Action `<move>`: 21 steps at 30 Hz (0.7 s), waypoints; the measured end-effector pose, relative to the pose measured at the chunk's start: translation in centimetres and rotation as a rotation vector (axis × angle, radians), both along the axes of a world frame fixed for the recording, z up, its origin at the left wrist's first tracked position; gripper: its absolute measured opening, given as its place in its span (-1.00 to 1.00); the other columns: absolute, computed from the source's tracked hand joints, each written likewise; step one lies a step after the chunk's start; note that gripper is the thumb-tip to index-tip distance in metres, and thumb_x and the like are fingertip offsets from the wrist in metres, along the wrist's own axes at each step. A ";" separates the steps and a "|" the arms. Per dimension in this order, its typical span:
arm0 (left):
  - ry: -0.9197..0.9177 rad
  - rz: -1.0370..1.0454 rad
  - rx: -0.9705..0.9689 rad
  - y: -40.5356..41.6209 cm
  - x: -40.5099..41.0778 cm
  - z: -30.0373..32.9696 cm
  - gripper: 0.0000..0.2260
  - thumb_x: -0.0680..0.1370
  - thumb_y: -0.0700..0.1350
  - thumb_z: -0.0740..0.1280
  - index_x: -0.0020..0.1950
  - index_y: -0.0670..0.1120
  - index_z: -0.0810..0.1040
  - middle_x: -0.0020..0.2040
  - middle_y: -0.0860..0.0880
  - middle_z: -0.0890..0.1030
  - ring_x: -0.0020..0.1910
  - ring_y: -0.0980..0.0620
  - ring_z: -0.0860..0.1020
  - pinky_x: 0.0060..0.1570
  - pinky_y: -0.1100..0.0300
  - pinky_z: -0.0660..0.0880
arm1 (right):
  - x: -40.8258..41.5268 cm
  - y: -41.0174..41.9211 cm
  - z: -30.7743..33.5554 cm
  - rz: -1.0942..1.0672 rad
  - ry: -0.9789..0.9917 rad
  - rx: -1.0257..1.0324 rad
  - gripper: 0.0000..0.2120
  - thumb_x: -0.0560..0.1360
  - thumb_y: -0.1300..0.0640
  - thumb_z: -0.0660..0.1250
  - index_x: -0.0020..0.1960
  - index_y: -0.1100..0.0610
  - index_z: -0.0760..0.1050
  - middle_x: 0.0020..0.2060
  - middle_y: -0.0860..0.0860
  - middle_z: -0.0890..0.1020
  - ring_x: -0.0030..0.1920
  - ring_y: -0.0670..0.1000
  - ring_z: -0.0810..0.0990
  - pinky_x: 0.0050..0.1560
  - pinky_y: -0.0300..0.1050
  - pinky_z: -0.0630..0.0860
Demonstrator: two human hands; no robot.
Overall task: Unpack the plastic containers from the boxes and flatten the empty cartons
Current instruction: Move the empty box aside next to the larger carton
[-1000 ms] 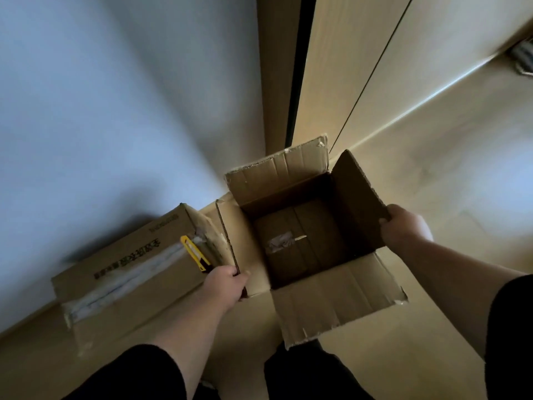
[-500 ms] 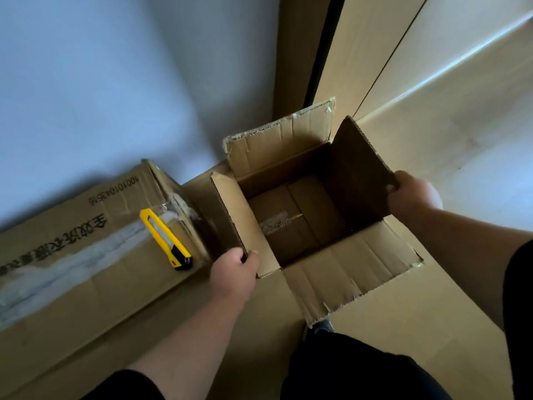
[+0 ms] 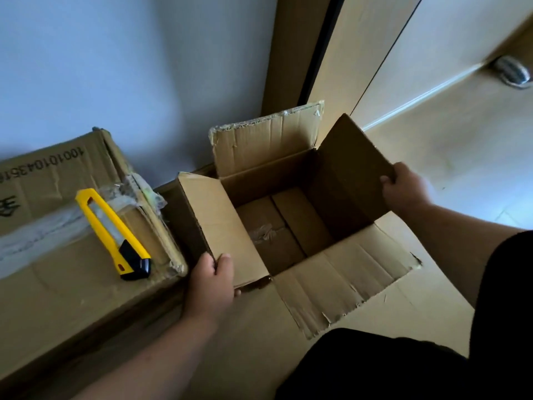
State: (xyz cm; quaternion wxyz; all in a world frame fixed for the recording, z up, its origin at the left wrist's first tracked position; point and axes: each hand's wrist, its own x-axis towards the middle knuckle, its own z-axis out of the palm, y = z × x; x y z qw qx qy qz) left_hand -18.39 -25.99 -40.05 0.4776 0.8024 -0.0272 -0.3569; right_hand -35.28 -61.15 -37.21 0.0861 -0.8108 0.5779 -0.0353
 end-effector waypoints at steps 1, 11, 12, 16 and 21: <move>0.015 -0.013 -0.002 -0.1 0.2 0.1 -0.82 0.66 -0.02 0.19 -0.02 -0.11 0.45 -0.05 -0.21 0.56 -0.09 -0.19 0.61 -0.29 0.05 0.63 | 0.2 0.2 0.1 0.001 0.019 -0.006 -0.80 0.59 0.01 0.23 0.10 0.13 0.40 -0.13 0.20 0.56 -0.14 0.22 0.51 -0.15 -0.02 0.41; 0.287 -0.277 -0.022 3.3 0.1 3.1 -0.75 0.64 0.16 0.13 -0.03 0.00 0.36 -0.16 -0.11 0.51 -0.35 0.04 0.53 -0.36 0.16 0.50 | 9.5 8.0 5.8 0.235 -0.059 -0.131 -0.50 0.56 -0.13 0.21 0.44 0.04 0.31 0.42 0.14 0.39 0.48 0.21 0.23 0.52 0.27 0.01; 0.244 -0.329 0.003 4.1 0.4 3.5 -0.75 0.65 0.15 0.14 -0.03 -0.02 0.38 -0.17 -0.08 0.52 -0.33 0.03 0.55 -0.28 0.12 0.54 | 12.1 10.0 6.5 0.287 -0.142 -0.099 -0.53 0.57 -0.12 0.22 0.42 0.03 0.34 0.40 0.12 0.42 0.45 0.20 0.28 0.51 0.24 0.06; 0.016 -0.759 0.260 8.1 3.2 6.2 -0.72 0.62 0.18 0.16 0.10 0.00 0.49 0.05 -0.07 0.62 0.05 -0.01 0.61 0.11 0.08 0.51 | 20.6 20.7 9.0 0.523 -0.407 0.089 -0.72 0.56 -0.12 0.26 0.19 -0.01 0.48 0.03 -0.04 0.57 0.05 0.03 0.53 0.09 0.03 0.52; -0.121 -0.872 0.165 14.9 8.3 12.8 -0.75 0.57 0.18 0.28 0.08 0.05 0.57 -0.03 0.05 0.69 -0.05 0.12 0.63 0.10 0.12 0.55 | 24.5 30.2 10.5 0.779 -0.170 0.204 -0.71 0.50 -0.27 0.28 -0.09 -0.05 0.47 -0.26 -0.11 0.54 -0.20 -0.04 0.53 -0.28 -0.13 0.39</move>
